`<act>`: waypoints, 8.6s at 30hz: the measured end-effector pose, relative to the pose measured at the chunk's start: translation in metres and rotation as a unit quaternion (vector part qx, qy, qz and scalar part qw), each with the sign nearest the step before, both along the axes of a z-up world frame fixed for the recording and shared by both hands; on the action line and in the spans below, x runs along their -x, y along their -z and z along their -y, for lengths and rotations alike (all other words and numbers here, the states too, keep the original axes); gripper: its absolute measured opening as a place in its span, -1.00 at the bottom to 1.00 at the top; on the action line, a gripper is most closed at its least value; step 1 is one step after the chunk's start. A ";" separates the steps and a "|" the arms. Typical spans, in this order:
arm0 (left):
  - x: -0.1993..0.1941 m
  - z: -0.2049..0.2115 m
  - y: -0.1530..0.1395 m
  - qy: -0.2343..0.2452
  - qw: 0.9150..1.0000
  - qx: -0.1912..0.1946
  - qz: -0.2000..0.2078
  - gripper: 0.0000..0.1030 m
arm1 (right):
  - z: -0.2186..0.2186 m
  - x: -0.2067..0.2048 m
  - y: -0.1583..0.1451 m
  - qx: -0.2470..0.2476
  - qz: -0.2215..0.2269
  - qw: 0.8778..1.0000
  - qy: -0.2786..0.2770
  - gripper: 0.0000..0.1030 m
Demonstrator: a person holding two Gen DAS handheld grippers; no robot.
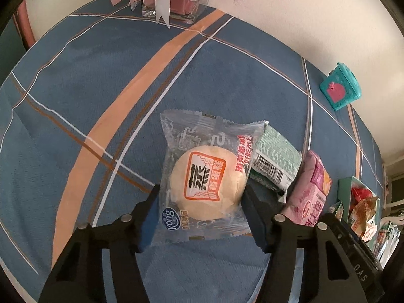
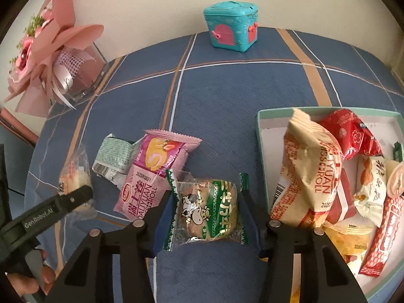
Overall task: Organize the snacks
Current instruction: 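Grasp the steamed bun bag with the left tool while the right tool grasps the green-printed cookie pack, then carry the steamed bun bag with the left tool while the right tool carries the cookie pack over the tray, then open the left tool over the tray while the right tool releases the cookie pack, then withdraw both open tools from the tray toward the green biscuit pack and pink Swiss roll pack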
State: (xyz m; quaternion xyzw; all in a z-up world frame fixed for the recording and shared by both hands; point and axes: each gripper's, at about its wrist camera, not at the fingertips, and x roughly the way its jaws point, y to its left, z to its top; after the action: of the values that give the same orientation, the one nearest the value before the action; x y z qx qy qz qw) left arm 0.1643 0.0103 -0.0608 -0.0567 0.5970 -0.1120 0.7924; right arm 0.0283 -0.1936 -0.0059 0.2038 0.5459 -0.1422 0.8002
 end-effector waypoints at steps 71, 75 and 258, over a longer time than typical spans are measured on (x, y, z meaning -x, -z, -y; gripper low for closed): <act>0.098 0.093 -0.102 0.100 0.991 0.024 0.082 0.10 | 0.080 0.099 -0.088 0.008 0.048 0.995 0.091 0.02; 0.105 0.107 -0.102 0.116 0.989 0.020 0.085 0.10 | 0.098 0.110 -0.087 0.006 0.043 0.993 0.110 0.02; 0.059 0.007 -0.086 -0.045 0.992 -0.050 0.110 0.94 | -0.015 0.034 -0.072 0.055 0.022 0.998 -0.016 1.00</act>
State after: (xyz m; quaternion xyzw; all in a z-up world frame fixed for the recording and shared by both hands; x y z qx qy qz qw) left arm 0.1053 0.0033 0.0248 -0.0307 0.5081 -0.0519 0.8592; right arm -0.0058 -0.1785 0.0666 0.1539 0.5231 -0.1546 0.8238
